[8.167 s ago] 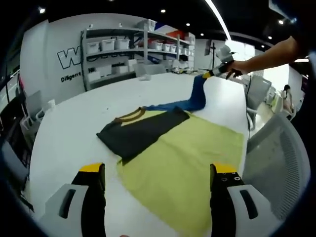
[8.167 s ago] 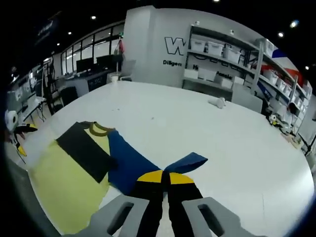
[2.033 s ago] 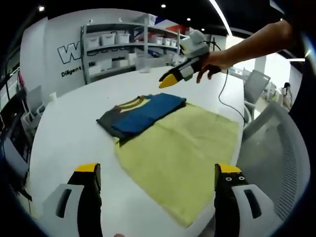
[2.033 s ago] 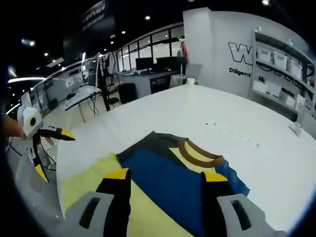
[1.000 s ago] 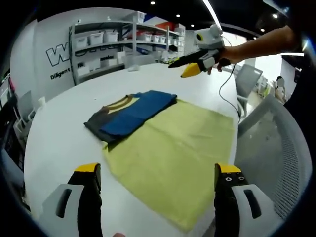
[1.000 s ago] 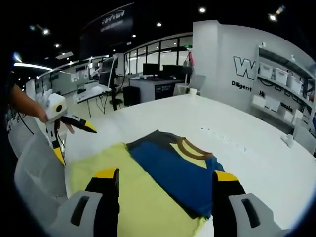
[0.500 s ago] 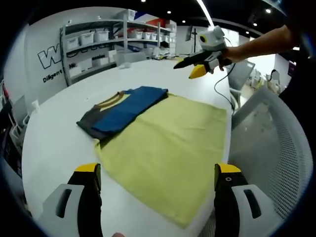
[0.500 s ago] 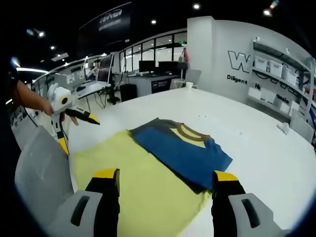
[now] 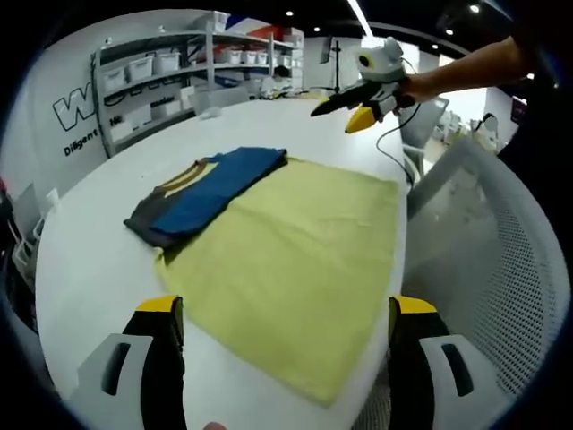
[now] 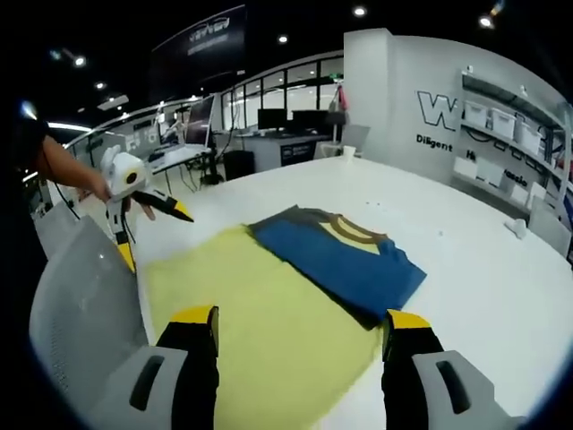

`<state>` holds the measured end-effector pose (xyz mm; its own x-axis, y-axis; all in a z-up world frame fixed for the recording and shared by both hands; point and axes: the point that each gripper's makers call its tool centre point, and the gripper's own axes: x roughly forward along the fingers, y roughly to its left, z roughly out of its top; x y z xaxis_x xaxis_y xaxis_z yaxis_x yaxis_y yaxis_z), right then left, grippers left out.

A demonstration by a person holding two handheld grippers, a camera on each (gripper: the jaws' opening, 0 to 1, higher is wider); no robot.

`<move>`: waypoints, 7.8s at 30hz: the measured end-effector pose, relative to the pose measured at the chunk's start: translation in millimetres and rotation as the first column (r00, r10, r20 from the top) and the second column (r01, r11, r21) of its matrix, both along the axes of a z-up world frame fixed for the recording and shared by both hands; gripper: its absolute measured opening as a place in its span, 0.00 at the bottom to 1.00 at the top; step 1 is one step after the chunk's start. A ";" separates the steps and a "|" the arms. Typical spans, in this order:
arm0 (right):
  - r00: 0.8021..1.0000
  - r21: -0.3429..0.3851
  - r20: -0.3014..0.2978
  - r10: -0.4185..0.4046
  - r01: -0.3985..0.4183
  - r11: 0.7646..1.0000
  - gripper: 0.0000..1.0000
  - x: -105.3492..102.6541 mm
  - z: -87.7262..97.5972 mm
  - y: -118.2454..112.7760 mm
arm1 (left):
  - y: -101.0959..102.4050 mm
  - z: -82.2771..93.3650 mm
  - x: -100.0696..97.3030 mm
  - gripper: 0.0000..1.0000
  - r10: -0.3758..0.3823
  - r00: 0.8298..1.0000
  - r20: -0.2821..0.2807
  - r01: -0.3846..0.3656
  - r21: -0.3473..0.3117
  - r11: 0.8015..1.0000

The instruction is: Fold the garment on the visible template until the final outline fits inside the template.

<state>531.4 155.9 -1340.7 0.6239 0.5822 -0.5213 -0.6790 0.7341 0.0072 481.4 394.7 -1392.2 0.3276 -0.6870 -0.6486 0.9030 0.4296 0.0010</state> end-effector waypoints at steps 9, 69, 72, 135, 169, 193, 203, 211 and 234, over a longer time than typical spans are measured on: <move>0.997 -0.052 -0.025 0.079 -0.080 0.995 0.68 -29.9 -15.8 2.2 | -1.8 -5.6 -8.7 0.90 -0.027 0.999 -0.019 0.027 0.013 1.000; 0.877 -0.465 -0.290 0.384 -0.480 0.744 0.00 -127.7 -111.7 -34.8 | 23.2 -53.4 -58.7 0.18 -0.259 0.958 -0.123 0.285 0.303 0.909; 0.875 -0.446 -0.310 0.372 -0.480 0.755 0.00 -131.0 -110.5 -33.5 | 23.6 -53.5 -55.6 0.05 -0.252 0.963 -0.094 0.269 0.318 0.909; 0.849 -0.360 -0.368 0.379 -0.506 0.784 0.00 -127.4 16.9 -26.8 | 35.7 61.1 -44.8 0.02 -0.275 0.914 -0.297 0.354 0.259 0.898; 0.970 -0.480 -0.095 0.223 -0.241 0.843 0.00 30.8 60.4 -42.2 | 15.4 99.1 112.1 0.02 -0.124 0.992 -0.008 0.121 0.276 0.953; 0.997 -0.437 -0.075 0.028 -0.058 0.898 0.00 126.4 29.1 -58.1 | 2.1 72.0 216.5 0.02 0.056 0.998 0.008 -0.056 0.265 0.963; 0.991 -0.400 -0.111 -0.069 0.019 0.916 0.00 156.4 0.2 -61.9 | 5.2 45.3 237.4 0.02 0.110 0.994 -0.019 -0.101 0.264 0.959; 0.985 -0.397 -0.135 -0.107 0.046 0.917 0.00 163.1 -27.8 -65.5 | 2.3 25.2 245.4 0.02 0.162 0.985 -0.066 -0.140 0.262 0.955; 0.964 -0.387 -0.186 -0.189 0.105 0.916 0.00 181.8 -88.9 -70.2 | -2.2 -27.6 260.1 0.03 0.261 0.957 -0.125 -0.214 0.302 0.929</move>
<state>713.2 85.6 -1429.6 0.5356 0.2306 -0.8124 -0.5757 0.8035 -0.1515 741.5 392.4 -1419.8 0.3342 -0.3824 -0.8614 0.7729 0.6342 0.0183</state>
